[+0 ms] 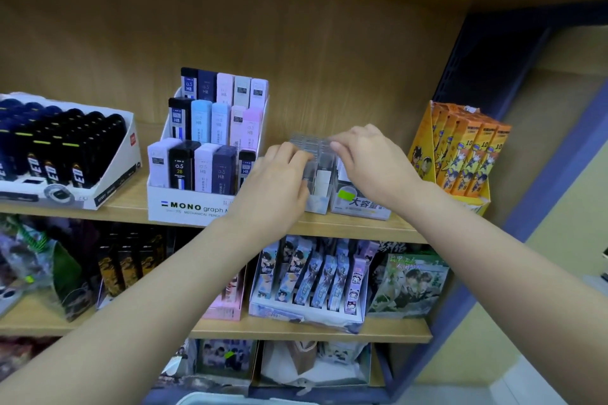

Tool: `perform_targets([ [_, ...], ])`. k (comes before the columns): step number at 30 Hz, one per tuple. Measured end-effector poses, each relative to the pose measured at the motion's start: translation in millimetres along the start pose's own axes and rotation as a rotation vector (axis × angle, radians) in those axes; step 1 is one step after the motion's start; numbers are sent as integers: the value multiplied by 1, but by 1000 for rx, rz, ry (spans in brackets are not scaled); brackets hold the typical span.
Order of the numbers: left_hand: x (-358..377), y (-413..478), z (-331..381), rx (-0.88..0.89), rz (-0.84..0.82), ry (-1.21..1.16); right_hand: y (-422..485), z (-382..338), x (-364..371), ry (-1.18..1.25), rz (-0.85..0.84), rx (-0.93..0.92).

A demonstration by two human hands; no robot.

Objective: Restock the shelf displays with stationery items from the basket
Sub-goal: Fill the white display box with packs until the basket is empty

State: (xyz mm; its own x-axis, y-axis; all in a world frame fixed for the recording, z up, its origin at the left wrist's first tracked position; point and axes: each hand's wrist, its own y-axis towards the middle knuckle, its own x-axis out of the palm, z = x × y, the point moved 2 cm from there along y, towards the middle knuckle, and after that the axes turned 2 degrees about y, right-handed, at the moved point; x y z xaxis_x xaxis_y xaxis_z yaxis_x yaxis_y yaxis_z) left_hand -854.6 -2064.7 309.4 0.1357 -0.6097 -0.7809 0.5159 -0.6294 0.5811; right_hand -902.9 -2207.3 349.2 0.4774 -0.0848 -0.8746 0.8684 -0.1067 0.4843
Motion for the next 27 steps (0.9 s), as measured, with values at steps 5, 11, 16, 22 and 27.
perform_targets([
  [5,-13,-46,2,126,169,37,-52,-24,1,105,261,-95],
  [11,20,-161,-24,74,130,-19,-140,-51,64,141,25,-285],
  [16,90,-270,-73,-225,-162,-30,-212,-68,176,302,-494,-254],
  [22,166,-373,-122,-717,-420,-122,-285,-86,311,432,-1068,-69],
  [27,209,-412,-133,-942,-427,-440,-329,-86,385,311,-1413,-68],
])
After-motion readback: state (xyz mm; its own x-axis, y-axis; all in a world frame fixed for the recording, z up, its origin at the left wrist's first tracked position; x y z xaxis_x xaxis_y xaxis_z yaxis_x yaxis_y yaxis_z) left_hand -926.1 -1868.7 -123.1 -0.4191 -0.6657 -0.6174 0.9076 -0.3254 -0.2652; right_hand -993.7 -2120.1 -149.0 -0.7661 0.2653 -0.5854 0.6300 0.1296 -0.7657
